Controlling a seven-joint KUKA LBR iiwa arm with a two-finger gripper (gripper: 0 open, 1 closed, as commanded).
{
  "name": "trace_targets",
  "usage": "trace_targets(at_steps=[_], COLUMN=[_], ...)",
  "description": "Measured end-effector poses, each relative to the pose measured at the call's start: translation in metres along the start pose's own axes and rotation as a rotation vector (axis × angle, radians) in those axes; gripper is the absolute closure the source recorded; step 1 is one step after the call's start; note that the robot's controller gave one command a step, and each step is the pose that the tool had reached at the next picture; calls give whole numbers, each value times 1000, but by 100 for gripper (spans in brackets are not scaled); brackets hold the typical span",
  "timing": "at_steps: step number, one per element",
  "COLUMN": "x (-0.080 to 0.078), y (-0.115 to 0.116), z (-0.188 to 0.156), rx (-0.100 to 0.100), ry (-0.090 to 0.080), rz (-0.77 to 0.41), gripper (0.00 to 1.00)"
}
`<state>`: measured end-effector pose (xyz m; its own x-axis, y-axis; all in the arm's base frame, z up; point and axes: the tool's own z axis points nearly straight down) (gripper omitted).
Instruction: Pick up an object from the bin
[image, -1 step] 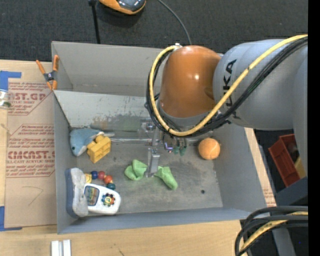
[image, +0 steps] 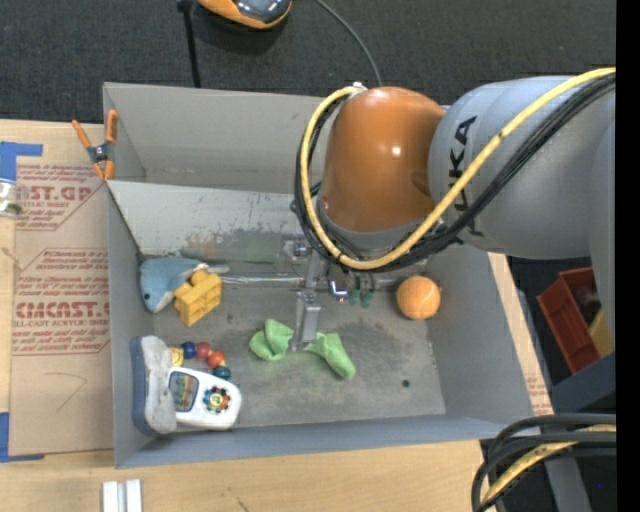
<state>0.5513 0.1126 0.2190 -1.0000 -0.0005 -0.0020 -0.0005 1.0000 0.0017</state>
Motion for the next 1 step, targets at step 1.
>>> trace_targets(at_steps=[1], x=[2], y=[-16], z=[32], rx=[0], ry=[2], rz=[81], gripper=[0])
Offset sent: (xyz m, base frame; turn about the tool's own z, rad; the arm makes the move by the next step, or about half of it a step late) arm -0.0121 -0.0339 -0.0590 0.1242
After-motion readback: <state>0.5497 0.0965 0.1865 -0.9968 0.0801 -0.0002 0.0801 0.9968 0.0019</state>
